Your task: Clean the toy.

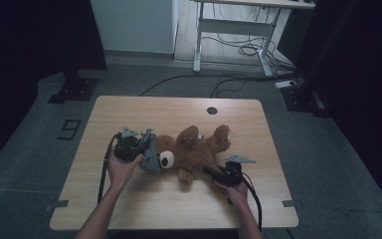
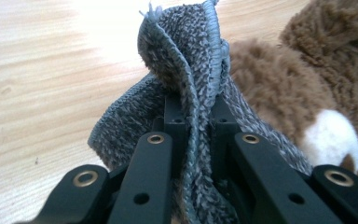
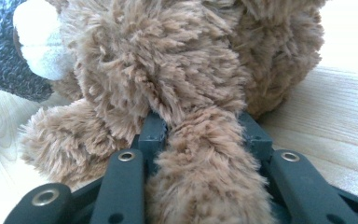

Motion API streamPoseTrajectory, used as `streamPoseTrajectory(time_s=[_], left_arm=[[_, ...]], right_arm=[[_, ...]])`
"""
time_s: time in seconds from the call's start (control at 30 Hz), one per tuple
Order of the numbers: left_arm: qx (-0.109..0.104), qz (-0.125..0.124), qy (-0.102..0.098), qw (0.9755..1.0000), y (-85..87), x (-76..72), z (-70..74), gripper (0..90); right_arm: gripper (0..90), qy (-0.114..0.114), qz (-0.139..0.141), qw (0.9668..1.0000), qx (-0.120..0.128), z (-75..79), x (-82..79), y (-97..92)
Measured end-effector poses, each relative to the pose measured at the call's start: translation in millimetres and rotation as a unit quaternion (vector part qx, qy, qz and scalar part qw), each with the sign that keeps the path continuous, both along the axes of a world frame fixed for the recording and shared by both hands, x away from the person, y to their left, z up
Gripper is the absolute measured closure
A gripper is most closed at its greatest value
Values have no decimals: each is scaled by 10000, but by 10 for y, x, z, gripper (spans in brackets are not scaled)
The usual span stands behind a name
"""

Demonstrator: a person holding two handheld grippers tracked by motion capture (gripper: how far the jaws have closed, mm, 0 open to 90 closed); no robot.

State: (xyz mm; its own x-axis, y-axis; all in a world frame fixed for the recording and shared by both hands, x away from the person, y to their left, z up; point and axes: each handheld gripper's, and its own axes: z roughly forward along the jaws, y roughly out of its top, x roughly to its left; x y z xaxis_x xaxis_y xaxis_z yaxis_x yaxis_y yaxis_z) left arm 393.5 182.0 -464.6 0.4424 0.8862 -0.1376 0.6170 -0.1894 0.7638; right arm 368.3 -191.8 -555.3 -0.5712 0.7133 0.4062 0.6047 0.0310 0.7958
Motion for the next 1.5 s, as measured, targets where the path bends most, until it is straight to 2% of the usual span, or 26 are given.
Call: streamPoseTrajectory(time_s=[0.27, 0.47, 0.57, 0.7, 0.8, 0.9, 1.13, 1.37, 1.5], left_arm=[[142, 156, 141, 9997, 69, 13, -116, 817], [159, 190, 380, 9990, 116, 13, -285, 817], [154, 175, 301, 9993, 93, -4, -305, 819], [67, 158, 220, 9996, 80, -9, -225, 821], [118, 107, 158, 9997, 56, -15, -139, 820], [-3, 35, 90, 10000, 36, -33, -43, 821], [-111, -235, -199, 9995, -169, -101, 161, 822], [-60, -438, -263, 9987, -369, -96, 223, 824], [-141, -535, -295, 9980, -454, -84, 293, 825]], right_arm=[[621, 2, -10, 10000, -18, 1, -2, 1], [621, 31, -17, 10000, -12, 0, 0, 1], [621, 50, -17, 10000, -13, -1, 2, -2], [621, 81, -25, 10000, 9, -3, 6, -9], [621, 93, -29, 10000, 12, -4, 8, -11], [620, 92, -31, 10000, 7, -4, 7, -10], [620, 91, -28, 10000, 7, -4, 6, -9], [620, 87, -25, 10000, 2, -4, 5, -11], [620, 92, -26, 10000, 10, -4, 7, -11]])
